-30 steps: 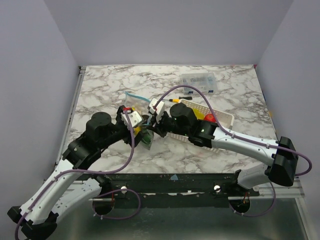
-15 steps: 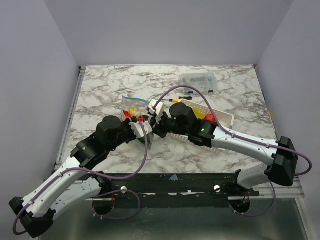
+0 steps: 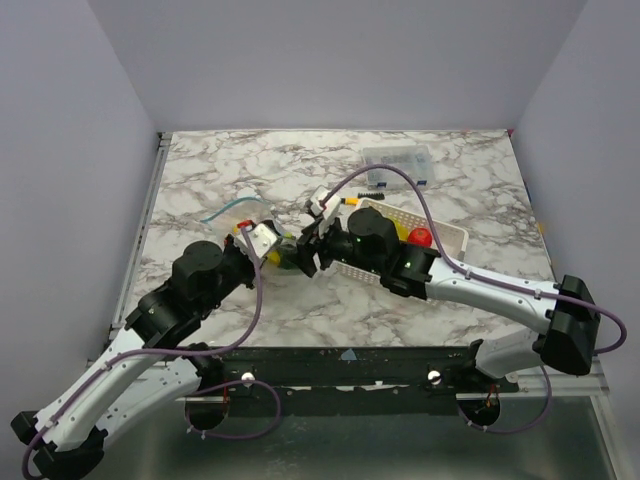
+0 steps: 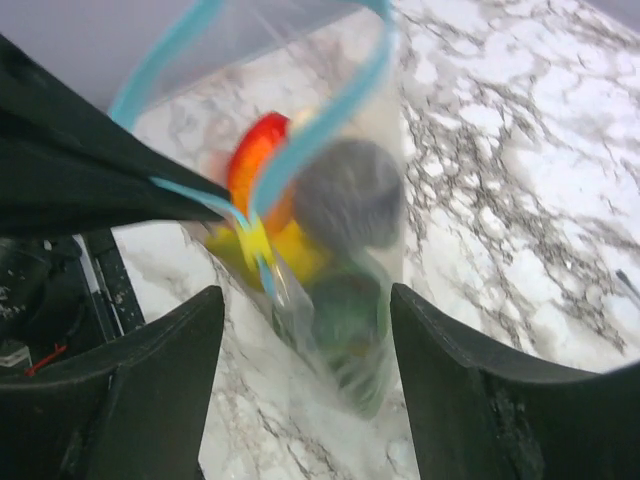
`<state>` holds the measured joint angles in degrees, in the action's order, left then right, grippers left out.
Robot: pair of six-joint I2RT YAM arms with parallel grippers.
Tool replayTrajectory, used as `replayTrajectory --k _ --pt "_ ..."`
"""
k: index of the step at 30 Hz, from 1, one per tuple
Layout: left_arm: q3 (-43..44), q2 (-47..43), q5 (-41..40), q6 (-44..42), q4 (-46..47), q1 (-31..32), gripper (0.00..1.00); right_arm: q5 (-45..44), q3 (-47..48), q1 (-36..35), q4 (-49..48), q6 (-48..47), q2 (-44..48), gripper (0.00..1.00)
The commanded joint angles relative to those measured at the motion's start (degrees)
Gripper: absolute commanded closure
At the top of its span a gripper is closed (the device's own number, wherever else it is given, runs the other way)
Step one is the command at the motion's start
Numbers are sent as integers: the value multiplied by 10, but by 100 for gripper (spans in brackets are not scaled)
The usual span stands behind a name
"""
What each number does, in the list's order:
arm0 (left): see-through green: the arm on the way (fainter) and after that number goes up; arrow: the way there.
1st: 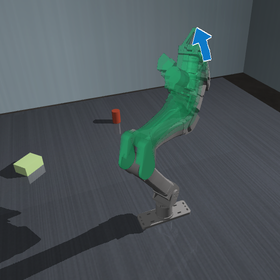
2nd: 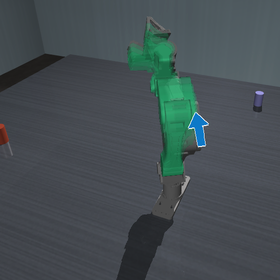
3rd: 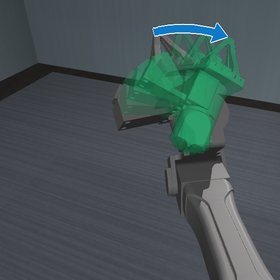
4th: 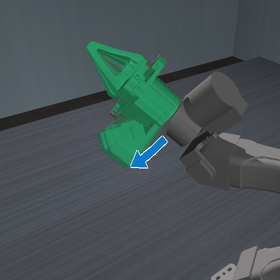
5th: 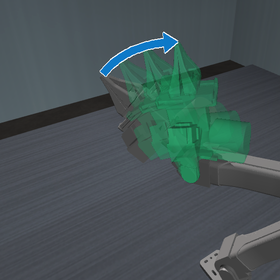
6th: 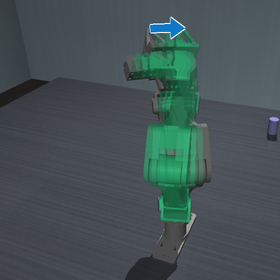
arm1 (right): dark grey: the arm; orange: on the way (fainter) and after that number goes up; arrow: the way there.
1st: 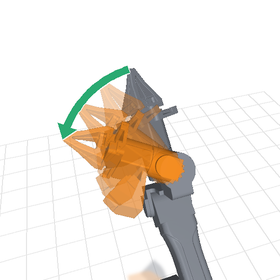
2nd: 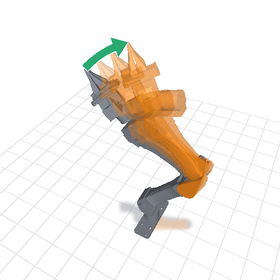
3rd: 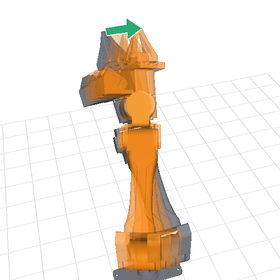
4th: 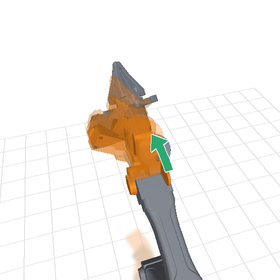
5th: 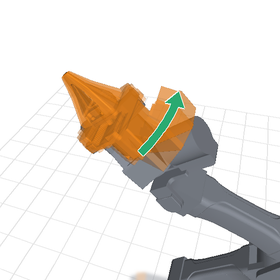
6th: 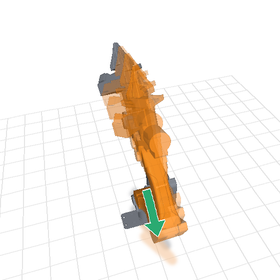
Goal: Place the food in the zip-top bag and seal the zipper
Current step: Adjust the zipper food storage bag at the center of the board.
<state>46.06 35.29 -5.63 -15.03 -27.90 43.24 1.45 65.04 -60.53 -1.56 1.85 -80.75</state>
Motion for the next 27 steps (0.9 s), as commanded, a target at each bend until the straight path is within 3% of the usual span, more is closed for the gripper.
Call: replayTrajectory --k 1,7,12,14,17,21,24,27 --pt "11 -32 -17 238 48 -1 100 -26 -104 1 -137 72 38 30" --pt "-2 -68 36 269 81 -2 100 29 -182 5 -283 59 41 30" --pt "5 -73 54 231 63 -1 100 91 -176 7 -298 -11 44 32" --pt "4 -75 75 212 54 -1 100 118 -164 11 -266 -51 54 29" --pt "-1 -81 101 184 43 -1 100 159 -138 15 -199 -98 54 16" --pt "-5 -87 149 141 38 -1 100 235 -78 48 -98 -107 34 14" --pt "-5 -84 167 110 34 -2 100 368 -61 107 -86 -68 28 13" --pt "-6 -75 184 90 36 -2 100 427 -45 130 -62 -64 17 13"
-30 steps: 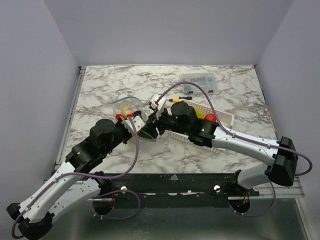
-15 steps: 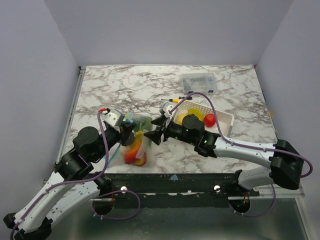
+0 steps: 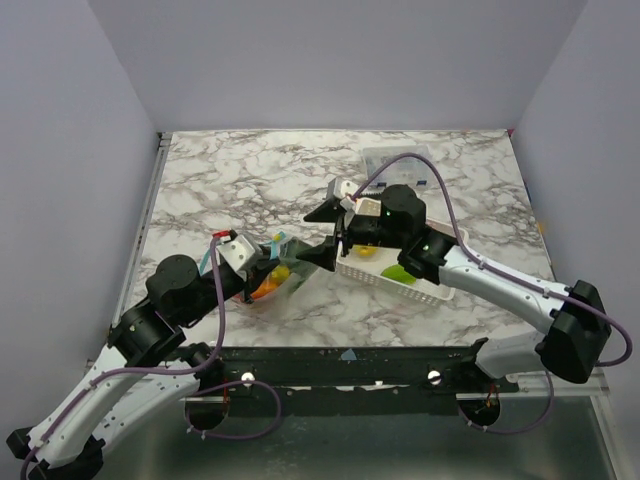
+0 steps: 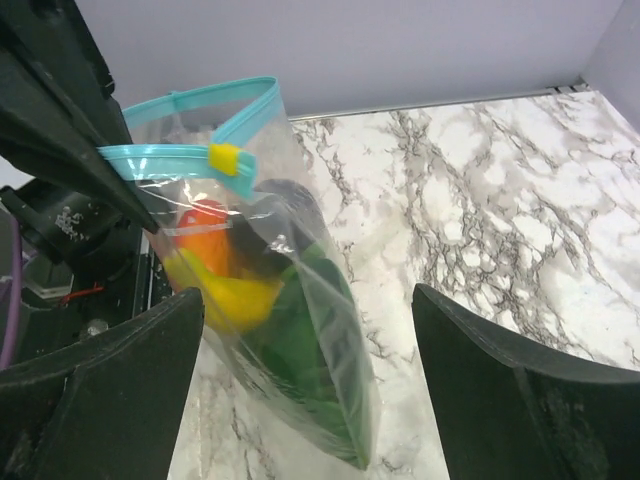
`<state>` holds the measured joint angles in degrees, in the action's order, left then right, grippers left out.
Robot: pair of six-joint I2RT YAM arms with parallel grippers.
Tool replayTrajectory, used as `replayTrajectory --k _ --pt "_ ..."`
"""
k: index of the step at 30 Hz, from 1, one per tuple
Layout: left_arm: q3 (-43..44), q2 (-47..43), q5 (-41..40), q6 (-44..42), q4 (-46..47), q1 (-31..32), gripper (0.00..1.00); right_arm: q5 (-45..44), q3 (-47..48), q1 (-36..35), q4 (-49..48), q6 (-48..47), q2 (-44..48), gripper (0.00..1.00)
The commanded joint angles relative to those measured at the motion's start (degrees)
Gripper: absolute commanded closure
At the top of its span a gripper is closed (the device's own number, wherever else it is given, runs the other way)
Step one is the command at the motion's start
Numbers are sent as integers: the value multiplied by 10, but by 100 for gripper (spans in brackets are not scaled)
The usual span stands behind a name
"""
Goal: Place the food in the zip-top bag and seal the zipper
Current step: Adjust the zipper food storage bag at the center of the board.
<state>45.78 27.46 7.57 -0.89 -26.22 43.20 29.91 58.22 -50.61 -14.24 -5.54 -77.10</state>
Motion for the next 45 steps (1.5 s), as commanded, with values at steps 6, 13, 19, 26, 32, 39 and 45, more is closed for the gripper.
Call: replayTrajectory --k 6,13,19,26,32,39,45 --pt "-2 37 76 -63 30 -1 100 238 65 56 90 22 -71 13" --pt "-5 54 93 -59 34 -1 100 280 99 57 108 15 -112 18" --pt "-2 56 81 -60 27 -1 100 279 80 57 79 33 -103 30" --pt "27 75 77 -51 -5 -1 100 261 41 57 -3 105 -80 78" --pt "74 84 51 -24 -42 -1 39 251 11 57 -42 146 -53 100" --pt "131 138 75 -4 -36 -2 29 267 7 57 -40 162 -49 100" --pt "129 179 117 -16 -22 -5 45 264 8 58 -31 165 -45 100"
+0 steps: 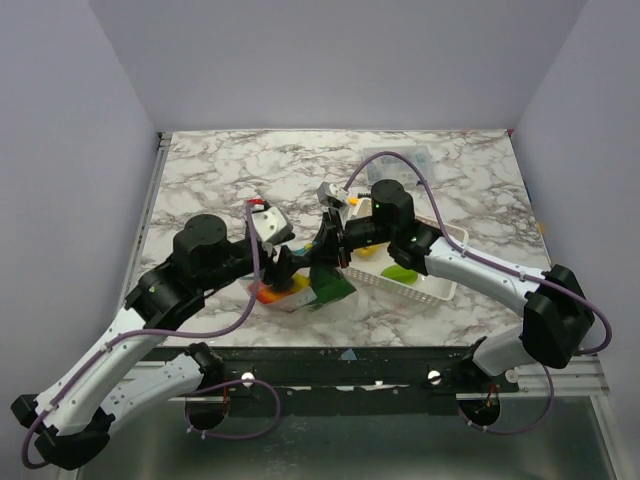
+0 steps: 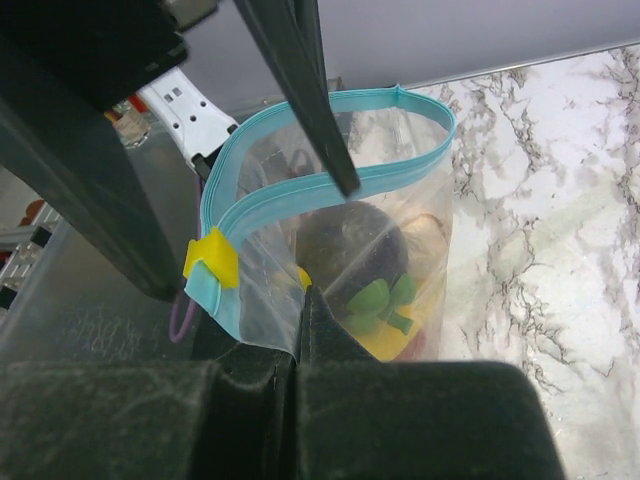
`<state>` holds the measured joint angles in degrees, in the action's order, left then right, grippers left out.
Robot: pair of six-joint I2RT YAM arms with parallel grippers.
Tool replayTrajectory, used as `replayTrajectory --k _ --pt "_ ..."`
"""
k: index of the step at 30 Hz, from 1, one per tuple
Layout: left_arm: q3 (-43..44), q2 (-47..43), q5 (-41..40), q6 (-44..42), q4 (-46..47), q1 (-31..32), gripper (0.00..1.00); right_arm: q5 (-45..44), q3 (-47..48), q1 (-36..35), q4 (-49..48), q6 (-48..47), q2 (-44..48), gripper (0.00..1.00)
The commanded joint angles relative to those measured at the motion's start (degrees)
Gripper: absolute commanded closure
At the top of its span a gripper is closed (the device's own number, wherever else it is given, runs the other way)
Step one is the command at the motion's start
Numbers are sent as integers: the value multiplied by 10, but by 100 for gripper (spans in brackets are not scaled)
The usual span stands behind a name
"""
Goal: Place the food in the zip-top bag and seal the zipper
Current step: Adjust the zipper food storage bag at the center of the board, then zip the zipper food storage bag at the center of the board.
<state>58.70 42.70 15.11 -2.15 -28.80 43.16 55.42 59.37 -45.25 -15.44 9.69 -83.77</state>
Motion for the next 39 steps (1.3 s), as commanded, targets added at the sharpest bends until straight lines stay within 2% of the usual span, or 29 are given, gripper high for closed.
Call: replayTrajectory --k 1,7,10,11,12,14,15,17,18,20,21,23,27,28,32,39 --pt "-1 30 44 -2 6 -6 48 9 -3 4 -18 12 24 100" --pt "-12 29 47 4 10 -17 88 -6 -2 4 6 4 37 100" --pt "-18 26 46 5 12 -20 97 -30 -4 4 13 12 41 99" --pt "-20 24 49 6 15 -20 100 -33 -3 3 12 17 39 96" --pt "-22 23 52 6 19 -21 100 -31 0 3 17 19 37 91" --pt "-24 23 58 7 26 -21 100 -20 10 3 25 20 30 70" --pt "-24 24 60 7 27 -21 100 -15 13 3 28 19 27 63" --pt "-24 24 64 5 29 -21 100 -6 17 3 29 13 26 62" --pt "-24 24 66 4 30 -22 100 -1 19 3 29 10 26 65" --pt "-21 24 70 2 26 -23 100 3 23 3 29 9 23 90" --pt "-18 25 73 2 23 -24 93 7 25 3 31 6 21 99" --pt "-14 23 72 4 18 -26 73 0 26 3 33 1 20 100" --pt "-15 9 75 18 32 -32 49 -10 19 3 23 9 21 100" --pt "-17 6 77 19 39 -34 46 -9 17 3 19 12 22 100" --pt "-15 10 89 47 59 -45 46 -18 8 3 0 30 29 100" --pt "-17 17 125 58 76 -51 62 -27 12 3 7 34 29 100"
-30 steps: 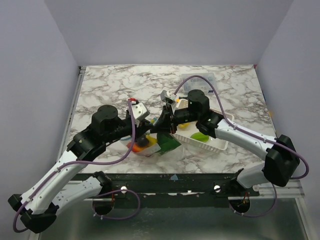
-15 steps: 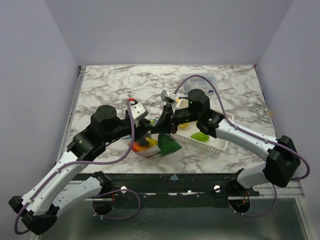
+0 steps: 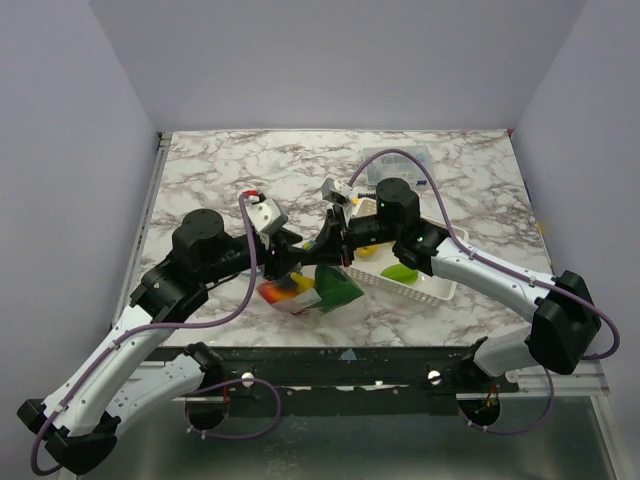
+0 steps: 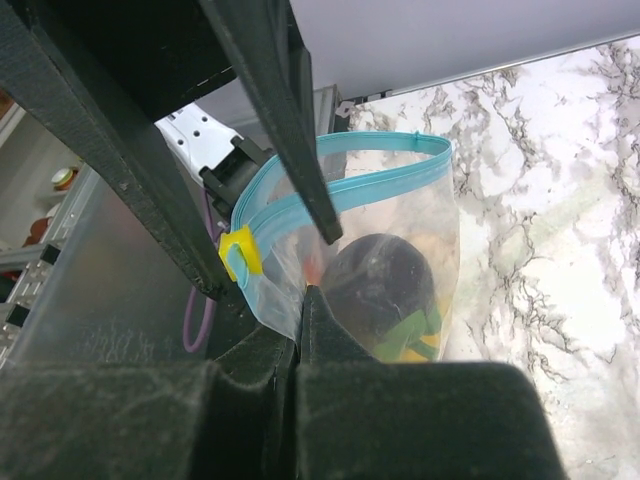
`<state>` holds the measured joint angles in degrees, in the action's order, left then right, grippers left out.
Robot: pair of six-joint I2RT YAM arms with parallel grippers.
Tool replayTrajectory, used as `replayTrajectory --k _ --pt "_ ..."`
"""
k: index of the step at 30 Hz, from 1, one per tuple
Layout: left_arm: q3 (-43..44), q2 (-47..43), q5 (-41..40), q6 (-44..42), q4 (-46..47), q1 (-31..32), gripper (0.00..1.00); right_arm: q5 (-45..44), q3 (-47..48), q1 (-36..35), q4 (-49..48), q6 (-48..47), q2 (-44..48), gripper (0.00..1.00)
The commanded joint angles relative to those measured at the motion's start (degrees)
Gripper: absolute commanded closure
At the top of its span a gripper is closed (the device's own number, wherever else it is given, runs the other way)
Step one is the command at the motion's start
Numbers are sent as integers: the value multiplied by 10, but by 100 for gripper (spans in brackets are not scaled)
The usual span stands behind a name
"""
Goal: Place the food in the zip-top bag and seal the zipper
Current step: Zip the zipper food storage bag at the center of the board.
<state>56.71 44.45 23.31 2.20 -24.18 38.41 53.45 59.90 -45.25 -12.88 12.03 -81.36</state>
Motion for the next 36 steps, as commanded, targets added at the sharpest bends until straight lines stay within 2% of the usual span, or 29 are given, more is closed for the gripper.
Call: replayTrajectory --k 1,7,12,19,25,26,28,29,31,36 --pt "1 -2 46 15 33 -4 67 -7 7 3 -19 12 5 100" --pt "-11 -12 59 21 55 -5 81 -5 5 3 -24 24 5 100" --pt "-13 -6 76 22 62 -6 100 -13 -22 -1 -80 65 16 100" --pt "-12 -7 70 -8 12 -27 100 -76 -120 -1 -297 197 58 100" --pt "-15 -24 102 -5 -13 -71 100 -87 -148 -1 -386 253 50 100" --pt "-16 -25 106 0 -11 -74 87 -80 -146 -1 -391 256 44 100" --pt "-19 -25 119 13 -1 -76 55 -74 -143 -1 -392 257 38 100" --pt "-19 -24 129 18 2 -77 47 -68 -143 -1 -393 256 38 100" --pt "-18 -19 147 26 5 -79 41 -62 -144 -1 -389 250 42 100" --pt "-31 -19 177 46 18 -95 38 -55 -144 -1 -368 232 53 100"
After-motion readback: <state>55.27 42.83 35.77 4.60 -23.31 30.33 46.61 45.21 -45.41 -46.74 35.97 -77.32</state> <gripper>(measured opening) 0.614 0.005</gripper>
